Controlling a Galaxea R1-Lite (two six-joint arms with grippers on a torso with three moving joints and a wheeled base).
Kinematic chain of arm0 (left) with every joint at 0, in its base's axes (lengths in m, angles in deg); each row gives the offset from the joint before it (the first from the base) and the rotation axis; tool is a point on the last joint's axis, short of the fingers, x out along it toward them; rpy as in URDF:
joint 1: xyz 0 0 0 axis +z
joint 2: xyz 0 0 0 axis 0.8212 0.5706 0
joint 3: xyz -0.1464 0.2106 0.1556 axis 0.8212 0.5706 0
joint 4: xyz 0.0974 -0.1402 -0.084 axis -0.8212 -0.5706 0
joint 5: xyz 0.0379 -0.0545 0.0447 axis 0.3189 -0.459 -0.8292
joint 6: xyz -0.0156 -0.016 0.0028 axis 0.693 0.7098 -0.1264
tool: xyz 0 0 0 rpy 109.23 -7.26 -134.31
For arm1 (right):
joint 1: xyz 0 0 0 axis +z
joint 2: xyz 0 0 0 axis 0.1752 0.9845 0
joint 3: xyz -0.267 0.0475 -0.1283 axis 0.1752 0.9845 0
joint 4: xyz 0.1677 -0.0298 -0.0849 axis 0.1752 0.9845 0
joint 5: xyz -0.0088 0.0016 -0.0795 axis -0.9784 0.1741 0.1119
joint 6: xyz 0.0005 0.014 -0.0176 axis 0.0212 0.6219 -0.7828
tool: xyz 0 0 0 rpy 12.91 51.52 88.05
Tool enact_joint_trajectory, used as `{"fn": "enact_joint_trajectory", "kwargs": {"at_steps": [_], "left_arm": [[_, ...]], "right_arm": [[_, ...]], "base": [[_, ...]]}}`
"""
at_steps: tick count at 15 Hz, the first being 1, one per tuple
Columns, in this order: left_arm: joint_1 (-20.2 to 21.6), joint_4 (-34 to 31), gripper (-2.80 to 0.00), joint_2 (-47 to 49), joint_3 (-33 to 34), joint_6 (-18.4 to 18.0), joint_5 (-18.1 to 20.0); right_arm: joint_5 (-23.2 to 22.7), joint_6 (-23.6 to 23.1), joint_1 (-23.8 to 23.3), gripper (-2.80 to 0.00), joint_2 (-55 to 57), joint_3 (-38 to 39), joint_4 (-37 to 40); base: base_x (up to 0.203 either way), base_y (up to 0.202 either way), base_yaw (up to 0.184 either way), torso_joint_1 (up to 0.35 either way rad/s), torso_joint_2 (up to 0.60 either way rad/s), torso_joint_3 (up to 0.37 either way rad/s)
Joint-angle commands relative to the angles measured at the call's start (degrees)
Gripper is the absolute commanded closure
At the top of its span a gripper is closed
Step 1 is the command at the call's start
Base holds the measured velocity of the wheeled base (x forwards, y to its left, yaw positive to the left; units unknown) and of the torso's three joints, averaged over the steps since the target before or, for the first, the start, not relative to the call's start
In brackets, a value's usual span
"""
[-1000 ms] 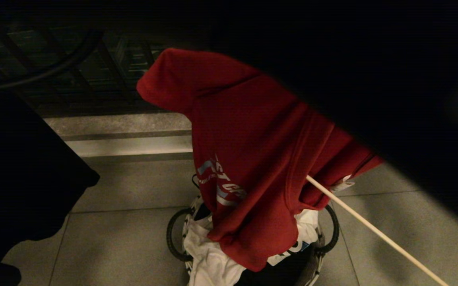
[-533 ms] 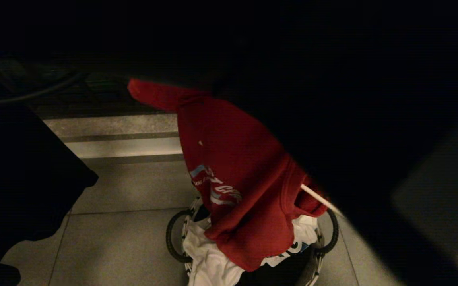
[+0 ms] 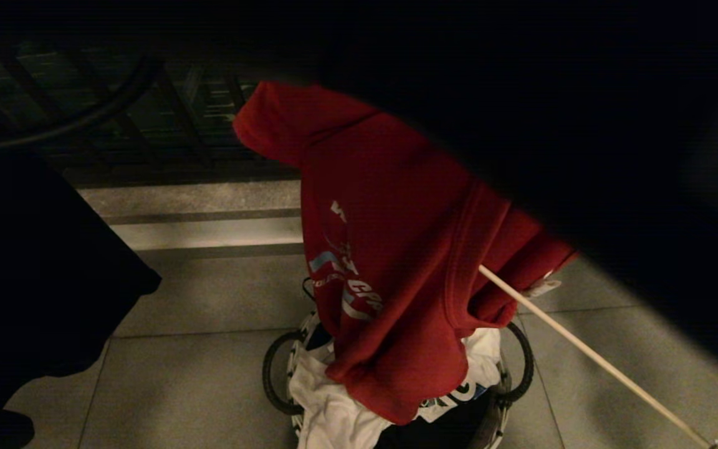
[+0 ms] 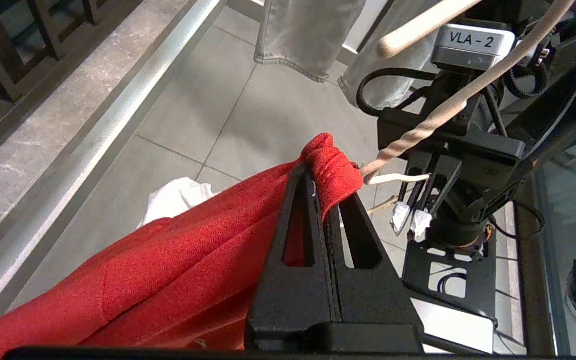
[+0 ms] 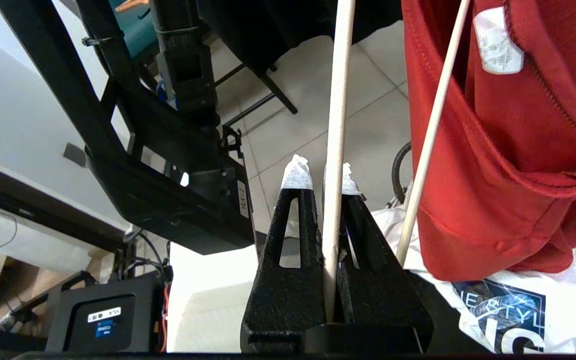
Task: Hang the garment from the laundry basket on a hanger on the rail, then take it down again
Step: Hang the clothes on the clothes rack
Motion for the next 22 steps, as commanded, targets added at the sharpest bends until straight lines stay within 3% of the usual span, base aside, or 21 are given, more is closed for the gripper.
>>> {"fn": "enact_joint_trajectory", "kwargs": {"at_steps": [1,22], "left_arm": [[-0.1,-0.2,0.00,-0.5,0.0,-0.1,-0.7],[-1.3,-0.2,0.00,-0.3,0.6,-0.2,-0.7]], "right_arm": [[-0.1,0.0,0.0,0.00,0.4,-0.1,-0.1],[1.3,0.2,-0.5,0.00,0.9,-0.7,-0.3]], "base": [[0.000,0.000,0.000,0.000,0.00,0.000],[0.000,0.000,0.000,0.000,0.00,0.000]]}}
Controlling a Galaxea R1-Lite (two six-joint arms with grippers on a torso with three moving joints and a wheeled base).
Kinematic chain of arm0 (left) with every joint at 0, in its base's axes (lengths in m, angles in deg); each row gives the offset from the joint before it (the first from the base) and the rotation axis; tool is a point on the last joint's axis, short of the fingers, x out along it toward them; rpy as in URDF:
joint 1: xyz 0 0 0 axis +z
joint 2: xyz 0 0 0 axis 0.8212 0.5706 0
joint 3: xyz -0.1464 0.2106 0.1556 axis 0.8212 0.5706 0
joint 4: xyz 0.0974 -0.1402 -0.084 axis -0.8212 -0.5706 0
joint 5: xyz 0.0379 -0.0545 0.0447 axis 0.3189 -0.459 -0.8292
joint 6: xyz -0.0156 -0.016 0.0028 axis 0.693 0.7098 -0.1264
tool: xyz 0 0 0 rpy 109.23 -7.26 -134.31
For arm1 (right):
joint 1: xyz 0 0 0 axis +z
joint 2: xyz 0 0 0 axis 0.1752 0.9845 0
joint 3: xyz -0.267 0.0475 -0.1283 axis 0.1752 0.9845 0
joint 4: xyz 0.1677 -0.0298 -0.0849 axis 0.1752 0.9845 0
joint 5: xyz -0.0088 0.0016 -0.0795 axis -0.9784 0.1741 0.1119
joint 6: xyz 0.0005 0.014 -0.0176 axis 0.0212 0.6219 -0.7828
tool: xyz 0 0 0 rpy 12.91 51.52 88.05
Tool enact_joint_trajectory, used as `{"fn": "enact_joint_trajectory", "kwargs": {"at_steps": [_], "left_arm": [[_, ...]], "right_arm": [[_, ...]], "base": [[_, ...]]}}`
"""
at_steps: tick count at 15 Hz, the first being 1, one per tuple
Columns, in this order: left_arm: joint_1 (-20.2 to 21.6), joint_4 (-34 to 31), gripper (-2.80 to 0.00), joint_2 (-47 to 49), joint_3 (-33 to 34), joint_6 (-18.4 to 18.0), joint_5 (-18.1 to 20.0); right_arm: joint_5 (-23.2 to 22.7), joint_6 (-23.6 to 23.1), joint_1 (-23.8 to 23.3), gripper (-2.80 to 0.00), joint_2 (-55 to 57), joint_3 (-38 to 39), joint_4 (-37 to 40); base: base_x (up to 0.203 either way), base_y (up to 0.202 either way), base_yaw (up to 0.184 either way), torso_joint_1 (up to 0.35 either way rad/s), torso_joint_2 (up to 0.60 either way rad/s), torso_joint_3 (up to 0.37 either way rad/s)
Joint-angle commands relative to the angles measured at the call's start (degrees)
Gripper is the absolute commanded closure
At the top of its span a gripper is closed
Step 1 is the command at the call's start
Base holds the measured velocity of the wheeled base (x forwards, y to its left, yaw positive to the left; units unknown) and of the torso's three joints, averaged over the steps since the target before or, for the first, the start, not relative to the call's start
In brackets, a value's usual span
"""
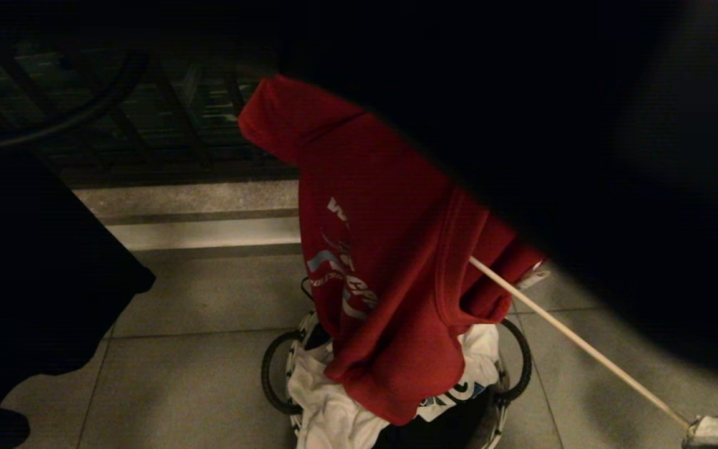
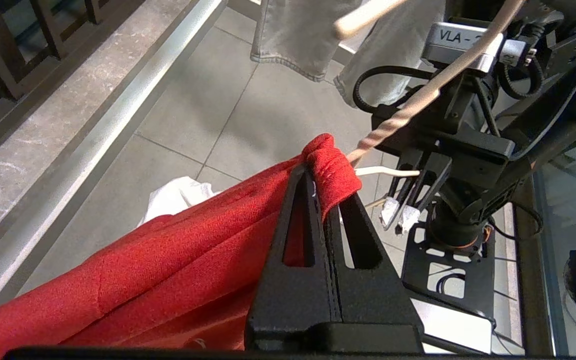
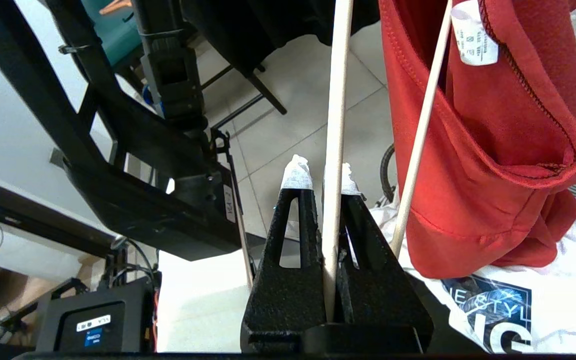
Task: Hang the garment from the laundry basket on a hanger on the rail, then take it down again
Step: Hang the clothes on the clothes rack
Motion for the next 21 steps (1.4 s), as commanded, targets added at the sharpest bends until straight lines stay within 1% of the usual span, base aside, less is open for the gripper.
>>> {"fn": "enact_joint_trajectory", "kwargs": {"at_steps": [1,2,6,7,13,21], "left_arm": [[-0.3,-0.2,0.00,0.1,0.0,-0.2,-0.1],[-0.5,-0.2,0.00,0.1,0.0,-0.2,-0.1],[-0.7,-0.2,0.00,0.4,0.4,-0.4,-0.1],[-0.8,-0.2,-2.80,0.4,0.4,-0.4,-0.1],[-0.8,-0.3,-2.80,0.1,1.1,-0.3,-0.1],[-0.7,-0.3,-2.80,-3.8,6.9,0.0,-1.0]], "right_arm": [[-0.3,0.0,-0.8,0.00,0.2,-0.1,-0.1],[-0.3,0.0,-1.6,0.00,0.2,-0.2,-0.1],[-0.3,0.0,-1.8,0.00,0.2,-0.3,-0.1],[-0.3,0.0,-1.9,0.00,0.2,-0.3,-0.1],[-0.3,0.0,-2.0,0.00,0.2,-0.5,-0.1],[-0.3,0.1,-2.4,0.00,0.7,-0.5,-1.1]], "base": [[0.000,0.000,0.000,0.000,0.00,0.000],[0.000,0.000,0.000,0.000,0.00,0.000],[0.000,0.000,0.000,0.000,0.00,0.000],[0.000,0.000,0.000,0.000,0.00,0.000],[0.000,0.000,0.000,0.000,0.00,0.000],[0.000,0.000,0.000,0.000,0.00,0.000]]}}
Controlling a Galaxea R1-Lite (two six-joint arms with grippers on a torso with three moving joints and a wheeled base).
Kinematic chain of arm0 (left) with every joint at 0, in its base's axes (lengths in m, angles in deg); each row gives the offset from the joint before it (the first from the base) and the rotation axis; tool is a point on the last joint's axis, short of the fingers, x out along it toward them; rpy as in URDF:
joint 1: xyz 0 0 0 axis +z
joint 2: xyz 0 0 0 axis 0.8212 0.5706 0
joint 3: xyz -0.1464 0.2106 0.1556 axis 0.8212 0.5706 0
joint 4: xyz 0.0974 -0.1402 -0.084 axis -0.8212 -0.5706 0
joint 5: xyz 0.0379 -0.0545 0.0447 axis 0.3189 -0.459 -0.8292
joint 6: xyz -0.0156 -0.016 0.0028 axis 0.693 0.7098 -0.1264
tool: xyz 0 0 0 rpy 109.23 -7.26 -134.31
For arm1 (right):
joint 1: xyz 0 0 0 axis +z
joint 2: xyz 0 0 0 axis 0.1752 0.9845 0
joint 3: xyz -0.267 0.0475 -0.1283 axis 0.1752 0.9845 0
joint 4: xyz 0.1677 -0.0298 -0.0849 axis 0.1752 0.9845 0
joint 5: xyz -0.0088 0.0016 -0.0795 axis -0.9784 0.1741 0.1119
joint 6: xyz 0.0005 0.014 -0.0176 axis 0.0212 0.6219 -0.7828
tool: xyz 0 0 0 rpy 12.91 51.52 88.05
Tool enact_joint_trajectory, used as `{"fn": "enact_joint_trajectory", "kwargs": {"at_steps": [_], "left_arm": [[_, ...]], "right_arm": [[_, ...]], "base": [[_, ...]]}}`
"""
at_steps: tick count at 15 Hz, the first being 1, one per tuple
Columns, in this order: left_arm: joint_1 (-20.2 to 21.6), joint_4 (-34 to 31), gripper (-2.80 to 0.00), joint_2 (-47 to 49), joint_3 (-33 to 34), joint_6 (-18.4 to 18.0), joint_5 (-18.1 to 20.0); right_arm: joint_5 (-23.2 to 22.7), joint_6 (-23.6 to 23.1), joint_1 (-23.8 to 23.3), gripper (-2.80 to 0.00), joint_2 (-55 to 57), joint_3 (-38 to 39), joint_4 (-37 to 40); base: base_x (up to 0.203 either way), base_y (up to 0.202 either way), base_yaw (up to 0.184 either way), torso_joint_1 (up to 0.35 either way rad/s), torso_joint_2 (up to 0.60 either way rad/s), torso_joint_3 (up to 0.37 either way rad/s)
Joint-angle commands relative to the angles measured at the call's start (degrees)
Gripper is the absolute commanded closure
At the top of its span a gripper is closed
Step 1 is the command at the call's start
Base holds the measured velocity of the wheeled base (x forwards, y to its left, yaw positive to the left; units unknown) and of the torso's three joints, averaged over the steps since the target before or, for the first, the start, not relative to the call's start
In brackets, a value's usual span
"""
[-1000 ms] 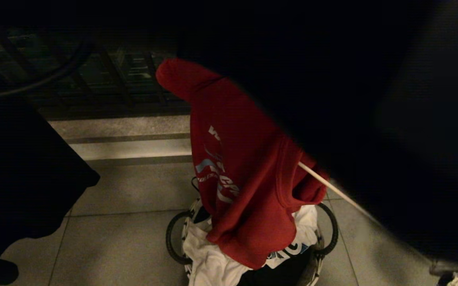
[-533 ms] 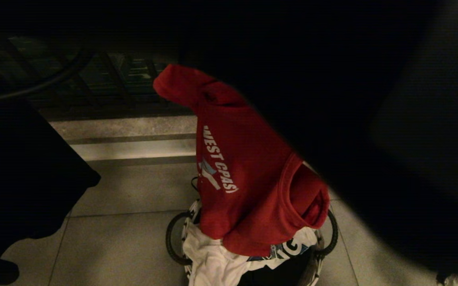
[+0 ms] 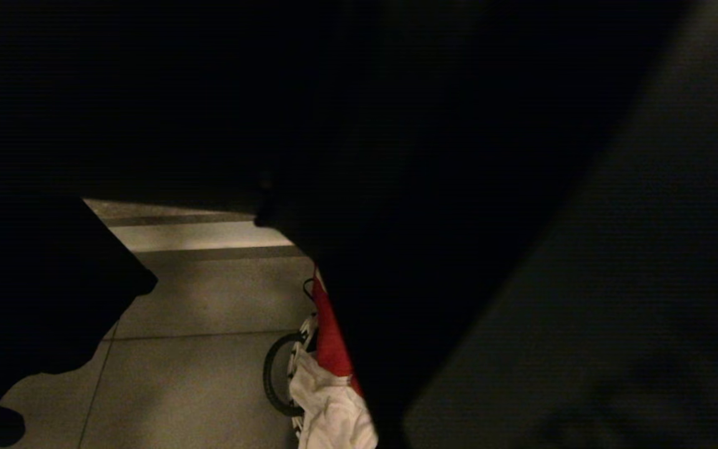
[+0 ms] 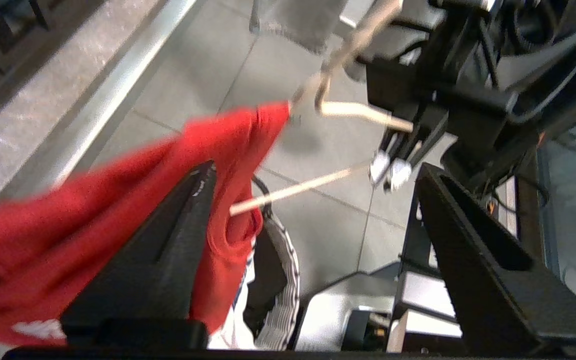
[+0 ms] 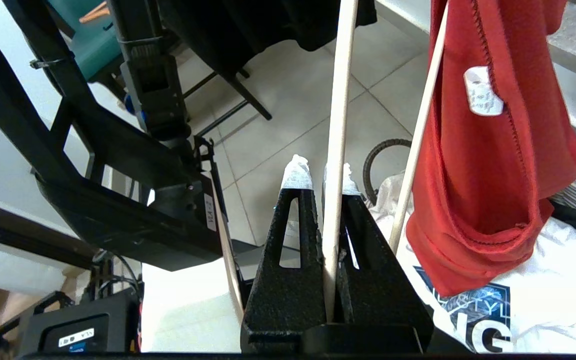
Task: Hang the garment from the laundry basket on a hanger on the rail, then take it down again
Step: Hang the clothes on the clothes rack
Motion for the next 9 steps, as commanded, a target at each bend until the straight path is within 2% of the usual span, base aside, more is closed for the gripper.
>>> {"fn": "enact_joint_trajectory", "kwargs": {"at_steps": [1,2,3,9], "left_arm": [[0.1,-0.1,-2.80,-2.4,1.6,-0.1,0.0],[0.2,-0.1,-2.80,-3.7,2.3,0.0,0.0],[0.3,-0.1,0.00,-5.0,3.1,0.0,0.0],[3.1,-0.3,0.00,-12.3,5.5,-0.1,0.0]], "right_arm": [[-0.2,0.0,0.0,0.00,0.1,0.1,-0.1],[-0.2,0.0,0.0,0.00,0.2,0.1,-0.1],[-0.2,0.5,0.0,0.00,0.3,0.1,-0.2],[-0.2,1.9,0.0,0.00,1.7,0.2,-1.1]], "base": [[0.000,0.000,0.000,0.000,0.00,0.000],[0.000,0.000,0.000,0.000,0.00,0.000],[0.000,0.000,0.000,0.000,0.00,0.000],[0.000,0.000,0.000,0.000,0.00,0.000]]}}
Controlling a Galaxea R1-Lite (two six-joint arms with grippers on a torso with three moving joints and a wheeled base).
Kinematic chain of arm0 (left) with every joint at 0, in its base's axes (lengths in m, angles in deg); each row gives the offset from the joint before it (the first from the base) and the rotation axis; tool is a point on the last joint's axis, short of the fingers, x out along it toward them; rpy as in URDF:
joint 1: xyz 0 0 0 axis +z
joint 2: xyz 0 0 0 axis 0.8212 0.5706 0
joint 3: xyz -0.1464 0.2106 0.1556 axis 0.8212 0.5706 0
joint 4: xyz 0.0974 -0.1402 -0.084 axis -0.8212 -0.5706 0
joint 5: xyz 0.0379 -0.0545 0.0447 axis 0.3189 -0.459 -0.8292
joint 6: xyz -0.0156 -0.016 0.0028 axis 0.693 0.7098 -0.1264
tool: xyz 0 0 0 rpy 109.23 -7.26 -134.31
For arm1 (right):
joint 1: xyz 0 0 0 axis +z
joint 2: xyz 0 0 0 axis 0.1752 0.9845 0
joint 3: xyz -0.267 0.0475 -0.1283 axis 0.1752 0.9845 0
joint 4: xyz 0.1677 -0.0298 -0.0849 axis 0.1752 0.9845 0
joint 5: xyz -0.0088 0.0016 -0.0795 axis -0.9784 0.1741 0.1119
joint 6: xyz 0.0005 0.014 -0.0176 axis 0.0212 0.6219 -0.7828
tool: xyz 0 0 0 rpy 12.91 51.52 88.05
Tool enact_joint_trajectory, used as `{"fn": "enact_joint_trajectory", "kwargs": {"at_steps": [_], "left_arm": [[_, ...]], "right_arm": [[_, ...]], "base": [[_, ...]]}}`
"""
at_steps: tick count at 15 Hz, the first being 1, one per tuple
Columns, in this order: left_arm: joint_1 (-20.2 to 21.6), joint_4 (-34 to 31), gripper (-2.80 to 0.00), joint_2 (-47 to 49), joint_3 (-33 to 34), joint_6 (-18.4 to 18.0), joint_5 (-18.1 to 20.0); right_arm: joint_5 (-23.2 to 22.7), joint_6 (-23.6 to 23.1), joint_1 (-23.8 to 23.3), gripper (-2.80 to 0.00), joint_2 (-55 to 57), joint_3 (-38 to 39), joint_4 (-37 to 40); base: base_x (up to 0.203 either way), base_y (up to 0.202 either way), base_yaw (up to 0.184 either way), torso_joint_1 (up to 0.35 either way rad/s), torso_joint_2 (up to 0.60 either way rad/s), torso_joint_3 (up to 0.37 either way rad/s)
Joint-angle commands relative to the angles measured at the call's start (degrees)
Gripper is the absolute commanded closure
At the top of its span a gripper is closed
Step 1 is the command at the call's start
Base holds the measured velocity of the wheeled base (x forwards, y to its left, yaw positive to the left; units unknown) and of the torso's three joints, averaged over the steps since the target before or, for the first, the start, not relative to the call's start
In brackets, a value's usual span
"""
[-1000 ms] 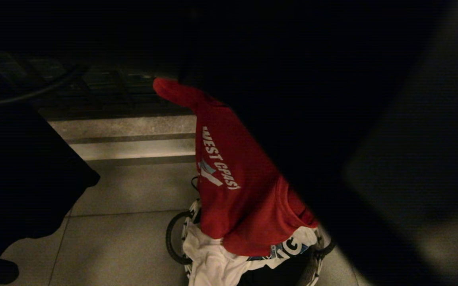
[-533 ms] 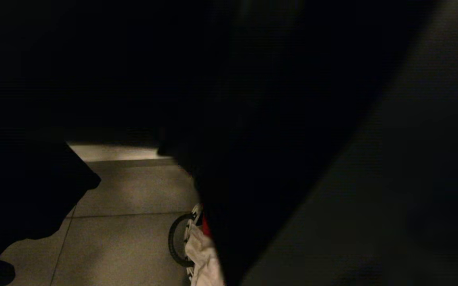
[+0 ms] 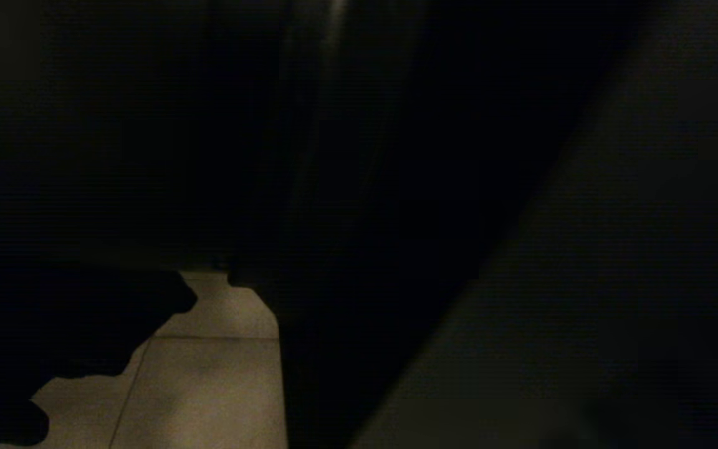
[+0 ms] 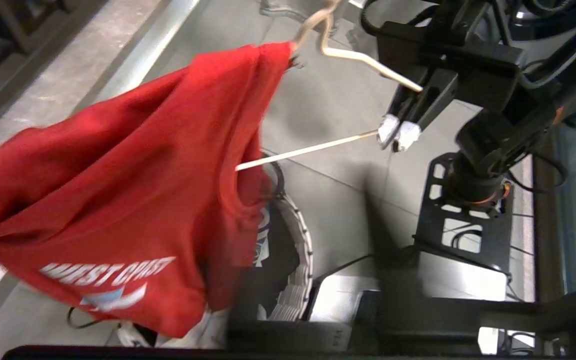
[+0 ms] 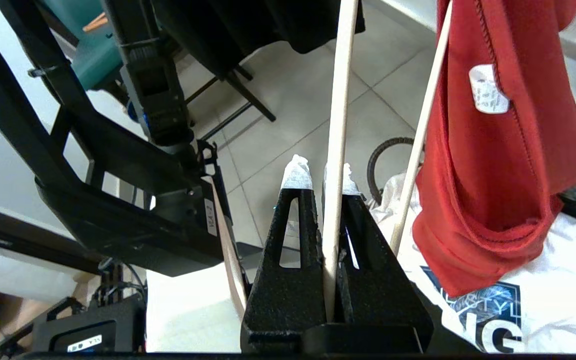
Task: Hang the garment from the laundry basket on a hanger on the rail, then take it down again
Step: Hang the clothes on the clothes rack
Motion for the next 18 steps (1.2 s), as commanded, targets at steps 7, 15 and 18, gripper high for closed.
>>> {"fn": "enact_joint_trajectory", "kwargs": {"at_steps": [7,15,18], "left_arm": [[13.0,0.1,0.00,-10.4,5.5,-0.1,0.1],[15.4,0.2,0.00,-10.6,8.2,-0.3,-0.1],[15.5,0.2,0.00,-10.3,8.4,-0.3,-0.4]], "right_arm": [[-0.6,0.3,0.1,0.00,0.7,-0.4,0.0],[-0.5,0.3,0.1,0.00,1.9,0.5,0.0],[-0.5,0.3,0.1,0.00,1.8,0.5,0.0]], "base": [[0.000,0.000,0.000,0.000,0.00,0.000],[0.000,0.000,0.000,0.000,0.00,0.000],[0.000,0.000,0.000,0.000,0.00,0.000]]}}
